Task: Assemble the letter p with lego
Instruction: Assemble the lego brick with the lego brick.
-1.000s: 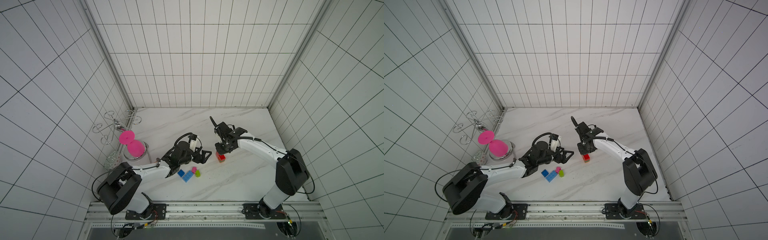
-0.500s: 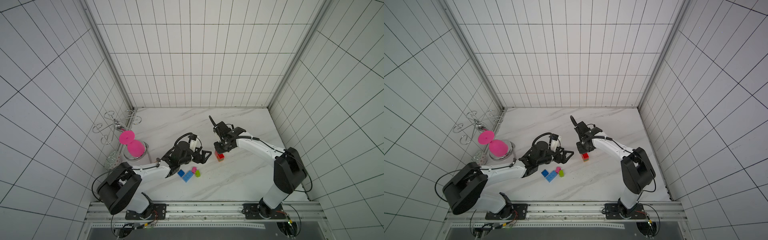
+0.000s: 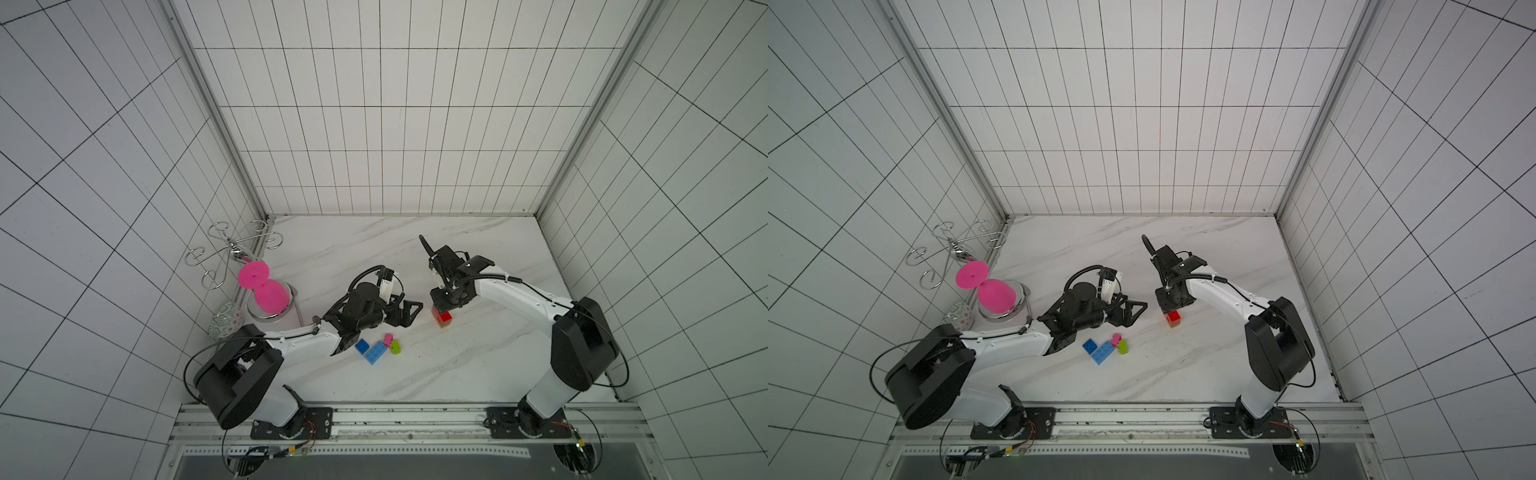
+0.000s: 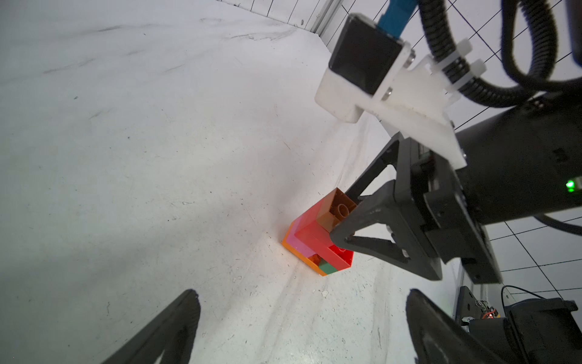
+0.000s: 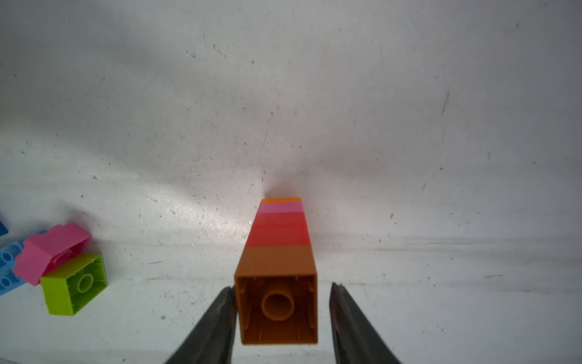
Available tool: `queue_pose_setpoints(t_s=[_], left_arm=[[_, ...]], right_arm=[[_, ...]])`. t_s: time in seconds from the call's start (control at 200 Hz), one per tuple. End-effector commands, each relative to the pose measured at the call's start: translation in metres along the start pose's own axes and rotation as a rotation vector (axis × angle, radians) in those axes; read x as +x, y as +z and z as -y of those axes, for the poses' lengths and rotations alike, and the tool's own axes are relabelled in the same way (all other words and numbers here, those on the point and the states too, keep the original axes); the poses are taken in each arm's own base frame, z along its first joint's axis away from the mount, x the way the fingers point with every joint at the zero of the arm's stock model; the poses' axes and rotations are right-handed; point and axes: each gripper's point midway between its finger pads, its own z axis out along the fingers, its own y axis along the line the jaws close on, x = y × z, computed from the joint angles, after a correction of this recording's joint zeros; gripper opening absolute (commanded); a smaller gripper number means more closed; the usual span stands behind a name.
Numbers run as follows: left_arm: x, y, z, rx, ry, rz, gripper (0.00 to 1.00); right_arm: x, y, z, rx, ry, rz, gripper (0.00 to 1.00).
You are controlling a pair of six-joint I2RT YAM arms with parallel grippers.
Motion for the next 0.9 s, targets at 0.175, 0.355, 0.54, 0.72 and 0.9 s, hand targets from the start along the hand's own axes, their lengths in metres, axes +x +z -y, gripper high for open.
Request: queue_pose_setpoints(t_s=[0.175,0.355,0.54,0.72,0.9], left_arm=[[-0.008,-0.002,-0.002,-0.019,0.023,0.028,0.97],[-0.007,-0.001,-0.004,-0.029,0.024,0.031,0.97],[-0.009,-0.002,-0.007,-0.042,0.023,0.041,0.97],[-0.009,-0.004,-0.009,-0.055,0.022,0.049,0.97],[-0.01,-0.007,-0.01,-0.063,0.018,0.063,0.97]], right_arm=[[0.012,-0.029,0.015,0.019,0.015,0.074,0.83],[0.024,-0.028,0.017,0.006,0.028,0.119,0.91],[0.038,-0.025,0.019,-0.011,0.041,0.155,1.0],[0.046,-0.019,0.021,-0.019,0.069,0.197,0.99],[0.05,-0.006,0.015,-0.058,0.102,0.209,0.98]])
